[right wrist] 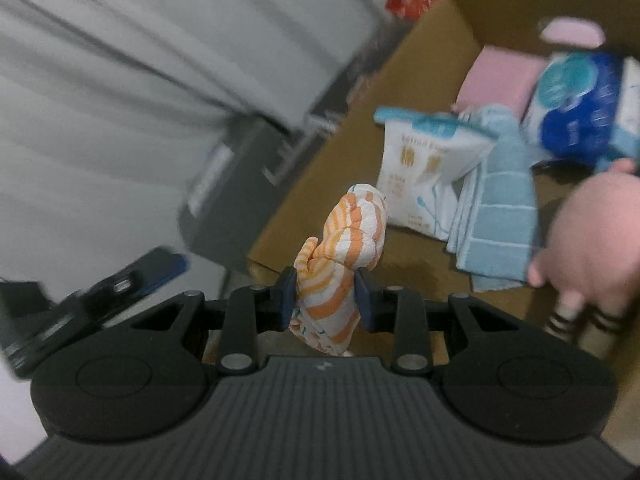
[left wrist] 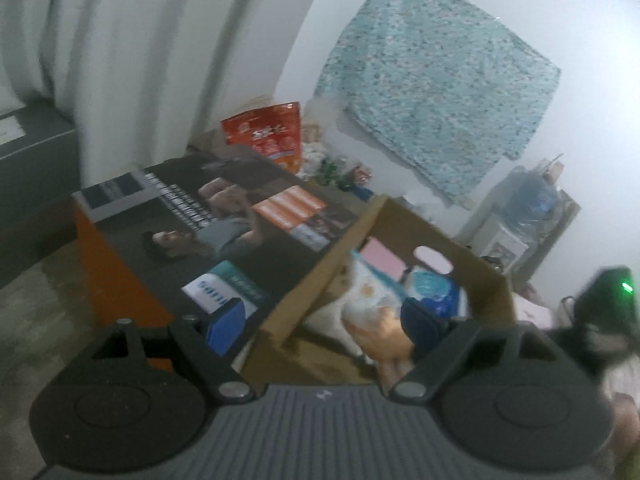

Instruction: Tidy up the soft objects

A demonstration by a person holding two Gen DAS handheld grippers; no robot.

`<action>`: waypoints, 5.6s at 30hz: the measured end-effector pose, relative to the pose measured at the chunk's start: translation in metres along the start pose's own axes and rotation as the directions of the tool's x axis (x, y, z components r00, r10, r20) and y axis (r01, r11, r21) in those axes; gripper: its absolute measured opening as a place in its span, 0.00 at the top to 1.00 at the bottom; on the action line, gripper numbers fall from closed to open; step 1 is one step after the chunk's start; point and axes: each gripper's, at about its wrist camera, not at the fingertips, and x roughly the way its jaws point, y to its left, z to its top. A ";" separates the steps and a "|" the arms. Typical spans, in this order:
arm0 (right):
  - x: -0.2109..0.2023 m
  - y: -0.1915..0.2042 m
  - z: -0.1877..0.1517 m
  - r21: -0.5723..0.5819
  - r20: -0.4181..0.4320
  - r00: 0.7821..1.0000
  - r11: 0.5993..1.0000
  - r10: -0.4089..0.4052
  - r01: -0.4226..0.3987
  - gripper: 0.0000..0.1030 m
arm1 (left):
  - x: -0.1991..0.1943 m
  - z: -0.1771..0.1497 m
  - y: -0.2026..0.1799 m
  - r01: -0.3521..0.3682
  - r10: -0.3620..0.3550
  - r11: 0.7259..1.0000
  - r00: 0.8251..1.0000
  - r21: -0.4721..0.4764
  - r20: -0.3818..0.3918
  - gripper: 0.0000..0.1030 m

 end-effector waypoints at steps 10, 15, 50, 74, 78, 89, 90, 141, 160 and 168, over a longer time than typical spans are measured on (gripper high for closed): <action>0.079 0.015 0.005 -0.124 -0.198 0.971 0.986 -0.133 0.110 0.70 | 0.004 -0.008 0.028 -0.011 0.010 0.999 1.000 -0.052 -0.017 0.16; 0.086 0.005 0.008 -0.068 -0.258 0.960 0.993 -0.113 0.099 0.68 | 0.006 -0.012 0.029 -0.002 0.000 0.998 1.000 -0.057 -0.026 0.16; -0.036 -0.019 0.012 0.007 0.074 0.997 1.000 0.025 -0.026 0.62 | -0.001 -0.028 -0.020 0.110 -0.109 0.994 0.993 0.025 -0.044 0.12; -0.335 -0.170 -0.276 0.483 0.458 0.612 0.759 -0.644 0.437 0.29 | 0.008 -0.181 -0.297 0.652 -0.436 0.579 0.755 0.490 -0.490 0.04; -0.319 -0.190 -0.277 0.472 0.447 0.613 0.754 -0.651 0.457 0.29 | 0.014 -0.214 -0.322 0.674 -0.399 0.507 0.736 0.537 -0.547 0.04; -0.282 -0.209 -0.249 0.342 0.425 0.589 0.725 -0.687 0.599 0.31 | 0.053 -0.264 -0.368 0.665 -0.360 0.436 0.746 0.606 -0.560 0.20; -0.280 -0.212 -0.248 0.337 0.416 0.593 0.722 -0.690 0.604 0.32 | 0.056 -0.268 -0.370 0.670 -0.355 0.436 0.742 0.601 -0.569 0.22; -0.265 -0.210 -0.306 0.485 0.590 0.799 0.741 0.115 -0.465 0.46 | 0.022 -0.253 -0.299 0.583 -0.433 0.411 0.801 0.701 -0.413 0.19; -0.217 -0.222 -0.306 0.612 0.511 0.809 0.539 0.289 -0.579 0.45 | 0.020 -0.245 -0.260 0.618 -0.483 0.421 0.772 0.664 -0.413 0.28; -0.180 -0.240 -0.313 0.676 0.547 0.784 0.398 0.293 -0.621 0.26 | 0.047 -0.236 -0.267 0.637 -0.371 0.466 0.771 0.615 -0.518 0.29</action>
